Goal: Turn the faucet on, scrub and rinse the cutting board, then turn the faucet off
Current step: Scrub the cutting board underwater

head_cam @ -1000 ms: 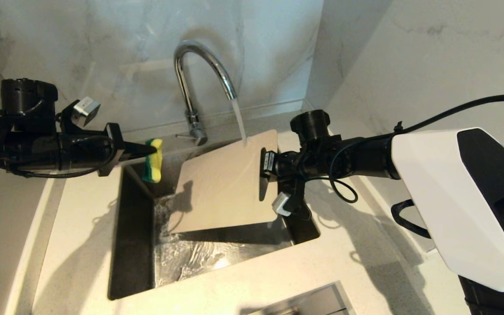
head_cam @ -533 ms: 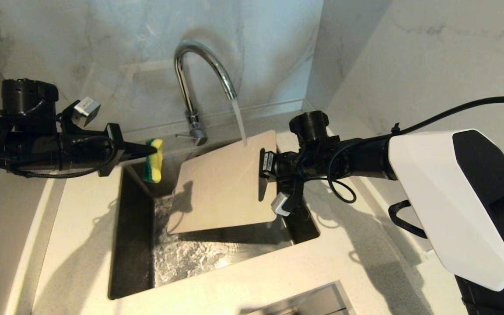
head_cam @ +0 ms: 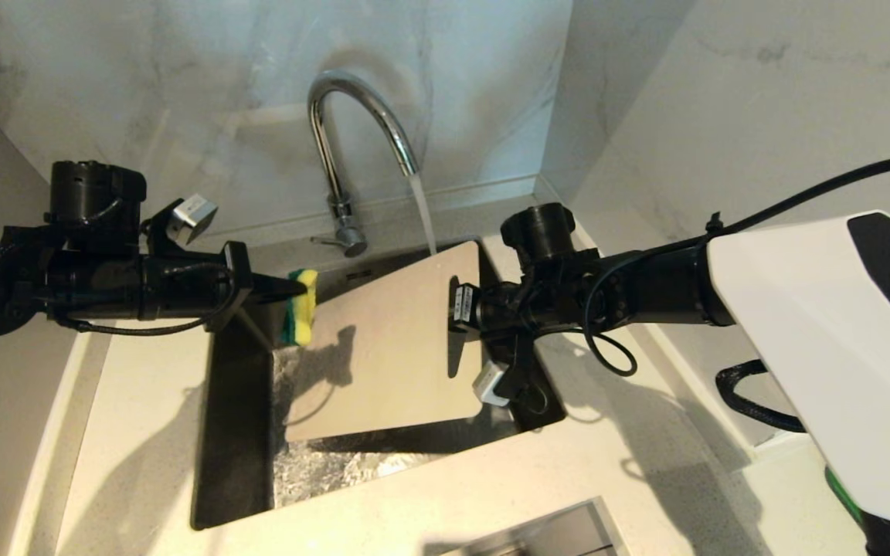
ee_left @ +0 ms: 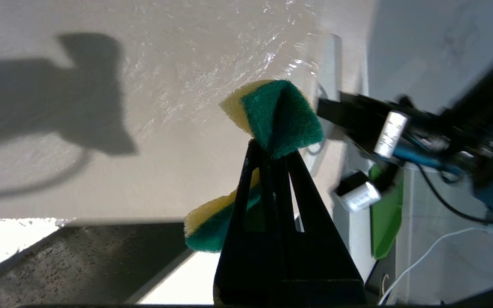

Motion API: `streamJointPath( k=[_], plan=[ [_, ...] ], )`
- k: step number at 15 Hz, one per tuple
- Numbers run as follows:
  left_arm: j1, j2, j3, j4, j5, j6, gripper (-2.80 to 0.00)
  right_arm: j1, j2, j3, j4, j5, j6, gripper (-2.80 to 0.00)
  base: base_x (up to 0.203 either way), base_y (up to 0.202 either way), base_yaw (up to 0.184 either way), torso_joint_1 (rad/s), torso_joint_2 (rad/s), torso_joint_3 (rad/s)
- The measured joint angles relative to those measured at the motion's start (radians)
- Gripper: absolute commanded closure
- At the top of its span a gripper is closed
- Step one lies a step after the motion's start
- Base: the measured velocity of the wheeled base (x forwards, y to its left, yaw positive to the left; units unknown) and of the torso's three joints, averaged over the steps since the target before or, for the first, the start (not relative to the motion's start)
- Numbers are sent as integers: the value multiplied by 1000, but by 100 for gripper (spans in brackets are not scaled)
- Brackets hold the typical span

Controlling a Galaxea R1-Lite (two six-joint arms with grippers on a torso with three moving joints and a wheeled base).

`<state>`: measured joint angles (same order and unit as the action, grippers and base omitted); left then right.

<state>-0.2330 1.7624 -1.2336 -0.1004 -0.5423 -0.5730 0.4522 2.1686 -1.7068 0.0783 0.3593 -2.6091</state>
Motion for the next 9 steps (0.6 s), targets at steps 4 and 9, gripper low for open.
streamJointPath(
  k=[4, 9],
  plan=[
    [-15, 14, 5, -14, 11, -2, 0, 28, -86, 60, 11, -26, -7, 0, 0, 0, 0, 0, 0, 0],
    [-63, 25, -72, -14, 38, -4, 0, 83, -144, 120, 8, -25, 10, 0, 0, 0, 0, 0, 0, 0]
  ],
)
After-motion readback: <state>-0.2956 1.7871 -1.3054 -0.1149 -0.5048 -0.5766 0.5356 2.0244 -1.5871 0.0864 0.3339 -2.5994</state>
